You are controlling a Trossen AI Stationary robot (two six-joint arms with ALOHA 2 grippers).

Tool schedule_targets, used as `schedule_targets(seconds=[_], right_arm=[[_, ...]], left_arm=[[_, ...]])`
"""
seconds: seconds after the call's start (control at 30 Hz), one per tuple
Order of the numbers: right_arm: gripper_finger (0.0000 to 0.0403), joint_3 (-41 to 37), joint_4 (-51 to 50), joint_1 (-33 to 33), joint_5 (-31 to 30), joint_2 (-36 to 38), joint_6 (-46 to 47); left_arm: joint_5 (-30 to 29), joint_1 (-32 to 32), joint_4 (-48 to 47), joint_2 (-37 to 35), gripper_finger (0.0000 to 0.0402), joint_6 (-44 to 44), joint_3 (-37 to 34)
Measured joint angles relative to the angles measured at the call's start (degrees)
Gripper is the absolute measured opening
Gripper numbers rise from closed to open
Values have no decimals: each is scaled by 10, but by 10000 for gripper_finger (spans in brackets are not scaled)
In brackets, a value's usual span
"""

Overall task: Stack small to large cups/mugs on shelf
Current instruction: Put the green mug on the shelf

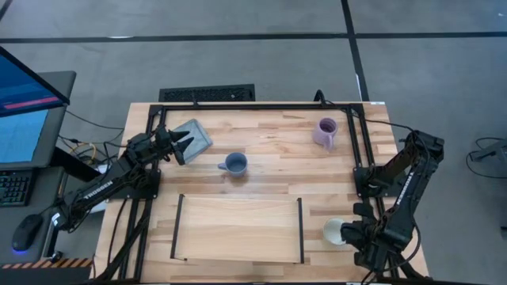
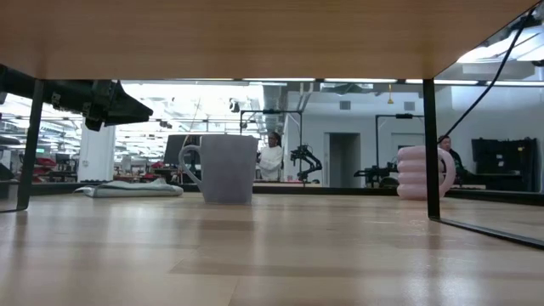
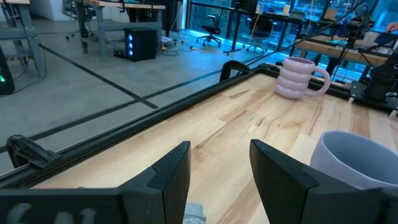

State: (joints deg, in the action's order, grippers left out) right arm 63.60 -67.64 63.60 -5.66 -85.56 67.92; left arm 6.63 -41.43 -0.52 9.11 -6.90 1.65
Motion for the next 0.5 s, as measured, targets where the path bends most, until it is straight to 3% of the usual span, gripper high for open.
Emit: schedule_targets(seconds=[0.5], right_arm=[[71, 3, 2, -15, -2, 0, -2]], left_arm=[[0, 0, 0, 0, 156, 0, 0]])
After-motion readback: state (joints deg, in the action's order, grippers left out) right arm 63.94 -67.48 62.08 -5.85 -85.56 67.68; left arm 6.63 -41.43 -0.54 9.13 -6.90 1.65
